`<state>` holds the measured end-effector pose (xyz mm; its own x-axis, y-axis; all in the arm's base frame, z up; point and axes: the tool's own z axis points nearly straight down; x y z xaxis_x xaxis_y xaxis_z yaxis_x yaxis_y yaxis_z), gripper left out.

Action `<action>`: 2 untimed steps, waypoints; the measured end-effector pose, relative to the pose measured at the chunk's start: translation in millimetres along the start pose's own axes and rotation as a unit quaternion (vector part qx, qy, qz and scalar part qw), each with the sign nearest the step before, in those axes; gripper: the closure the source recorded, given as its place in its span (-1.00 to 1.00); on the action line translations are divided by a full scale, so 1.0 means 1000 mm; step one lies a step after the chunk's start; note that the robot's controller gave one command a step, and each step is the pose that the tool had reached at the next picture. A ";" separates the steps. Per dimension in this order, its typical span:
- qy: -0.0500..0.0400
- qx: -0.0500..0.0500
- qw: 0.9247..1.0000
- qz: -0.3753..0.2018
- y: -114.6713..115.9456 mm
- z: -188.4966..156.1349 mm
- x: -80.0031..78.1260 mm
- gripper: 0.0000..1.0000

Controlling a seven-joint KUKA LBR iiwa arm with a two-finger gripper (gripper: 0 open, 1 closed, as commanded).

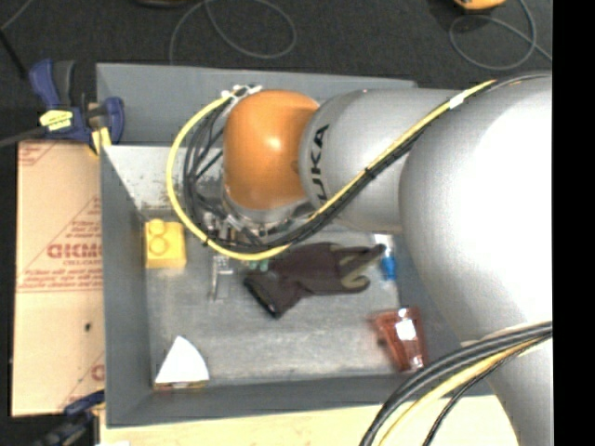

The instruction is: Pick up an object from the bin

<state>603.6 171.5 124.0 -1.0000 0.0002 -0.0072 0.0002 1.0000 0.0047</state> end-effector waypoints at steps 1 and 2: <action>0.006 0.003 1.000 0.014 -0.030 0.034 0.000 -1.00; 0.004 0.001 1.000 -0.019 -0.053 0.005 0.007 -1.00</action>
Offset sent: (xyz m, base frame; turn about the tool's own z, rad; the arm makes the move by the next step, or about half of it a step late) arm -0.0100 -0.0767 0.0136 -0.0732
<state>596.9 118.5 119.0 -0.9993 -0.0383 -0.0002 -0.0383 0.9993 0.0032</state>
